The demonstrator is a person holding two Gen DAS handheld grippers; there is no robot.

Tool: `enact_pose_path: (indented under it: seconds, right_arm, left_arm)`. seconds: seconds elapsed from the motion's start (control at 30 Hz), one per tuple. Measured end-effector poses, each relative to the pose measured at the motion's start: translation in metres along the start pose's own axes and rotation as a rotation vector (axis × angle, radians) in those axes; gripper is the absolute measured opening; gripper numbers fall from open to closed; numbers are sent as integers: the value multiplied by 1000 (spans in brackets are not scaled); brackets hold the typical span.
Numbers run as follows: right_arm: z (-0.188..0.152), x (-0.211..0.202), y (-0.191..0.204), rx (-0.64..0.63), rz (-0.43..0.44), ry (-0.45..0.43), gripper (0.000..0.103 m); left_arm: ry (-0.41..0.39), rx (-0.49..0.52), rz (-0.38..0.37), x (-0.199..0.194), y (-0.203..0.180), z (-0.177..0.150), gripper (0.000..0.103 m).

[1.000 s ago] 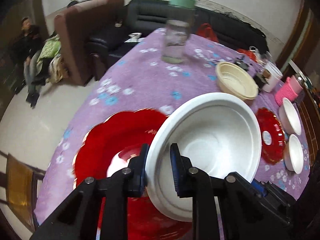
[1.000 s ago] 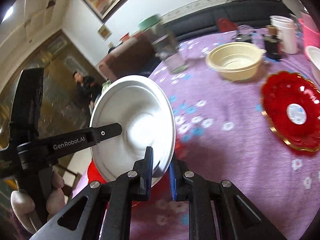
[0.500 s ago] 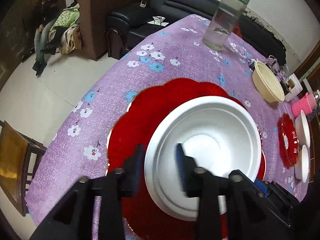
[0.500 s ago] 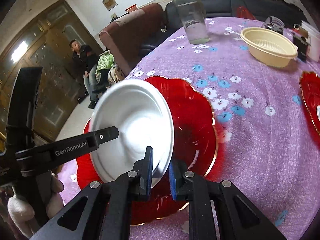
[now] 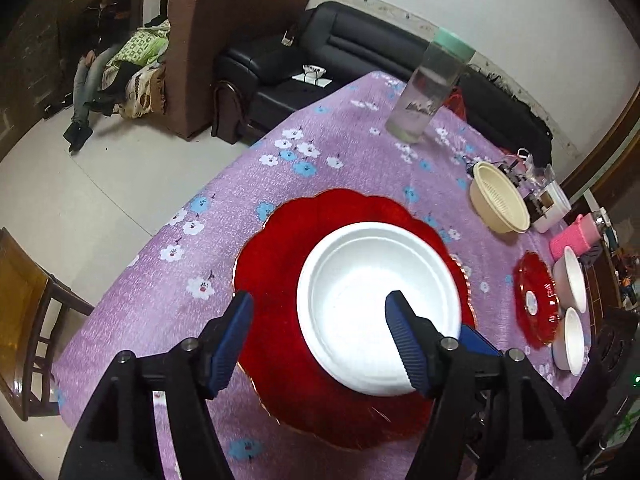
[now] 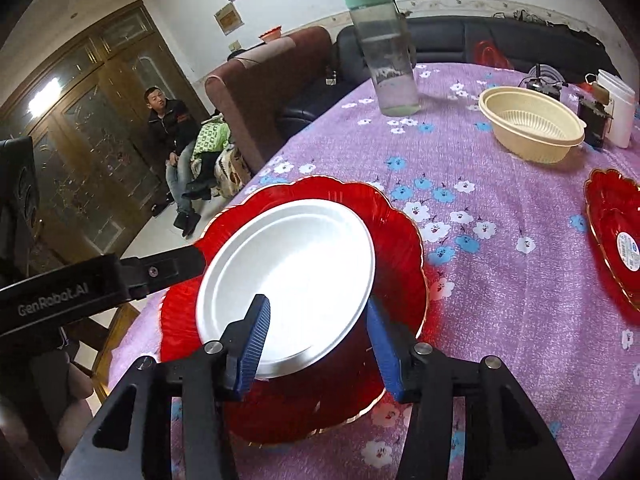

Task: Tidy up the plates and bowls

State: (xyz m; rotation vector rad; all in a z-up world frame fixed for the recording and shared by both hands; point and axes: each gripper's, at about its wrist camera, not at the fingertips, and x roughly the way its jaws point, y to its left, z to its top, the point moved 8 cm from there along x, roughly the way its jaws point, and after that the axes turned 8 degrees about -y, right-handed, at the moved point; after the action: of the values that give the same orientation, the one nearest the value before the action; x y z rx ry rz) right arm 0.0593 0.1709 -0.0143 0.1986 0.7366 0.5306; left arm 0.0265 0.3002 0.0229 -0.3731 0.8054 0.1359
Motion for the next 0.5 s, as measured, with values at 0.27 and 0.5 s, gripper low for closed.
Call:
enact_pose_path:
  seconds: [0.27,0.5]
  right_arm:
    - [-12,-49,-15,14,27,-37,54]
    - [-33,-109,-91,64,-90,-69,54]
  left_arm:
    - [-116,91,7,-42,-28,-6,74]
    - [-218,262,7,-76,-76,-22,82]
